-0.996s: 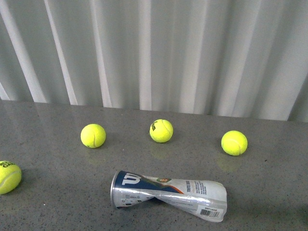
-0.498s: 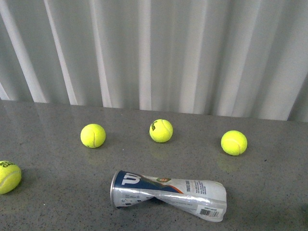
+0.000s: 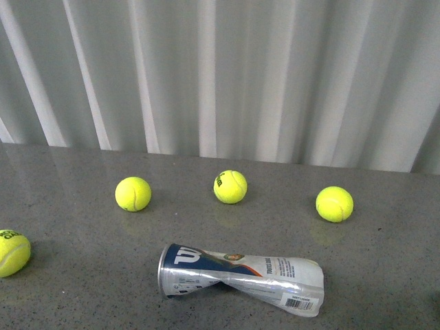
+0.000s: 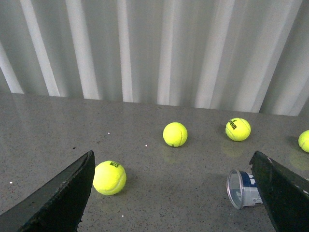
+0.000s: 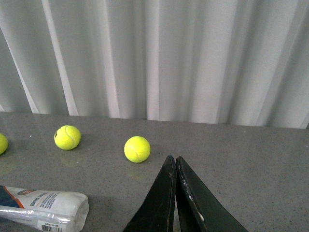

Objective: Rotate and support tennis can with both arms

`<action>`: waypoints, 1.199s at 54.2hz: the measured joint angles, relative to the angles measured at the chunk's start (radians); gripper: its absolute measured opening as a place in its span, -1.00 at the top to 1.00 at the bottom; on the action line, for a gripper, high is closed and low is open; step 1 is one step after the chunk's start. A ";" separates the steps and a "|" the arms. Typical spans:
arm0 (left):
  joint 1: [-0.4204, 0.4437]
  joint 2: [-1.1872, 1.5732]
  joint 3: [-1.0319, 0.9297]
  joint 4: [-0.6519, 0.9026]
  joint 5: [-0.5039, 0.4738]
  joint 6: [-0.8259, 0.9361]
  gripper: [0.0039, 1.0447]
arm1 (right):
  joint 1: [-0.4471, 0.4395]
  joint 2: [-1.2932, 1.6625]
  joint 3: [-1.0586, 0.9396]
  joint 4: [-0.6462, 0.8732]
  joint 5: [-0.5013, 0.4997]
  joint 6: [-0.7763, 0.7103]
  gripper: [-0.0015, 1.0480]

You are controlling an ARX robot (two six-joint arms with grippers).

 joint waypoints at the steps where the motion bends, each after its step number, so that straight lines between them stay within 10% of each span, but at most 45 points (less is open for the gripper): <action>1: 0.000 0.000 0.000 0.000 0.000 0.000 -0.87 | 0.000 -0.003 0.000 -0.003 0.000 0.000 0.93; 32: 0.000 -0.001 0.000 0.000 0.000 0.000 -0.87 | 0.000 -0.246 0.001 -0.254 -0.001 0.000 0.93; 65: 0.000 -0.001 0.000 0.000 0.000 0.000 -0.87 | 0.000 -0.246 0.001 -0.254 -0.001 0.000 -0.89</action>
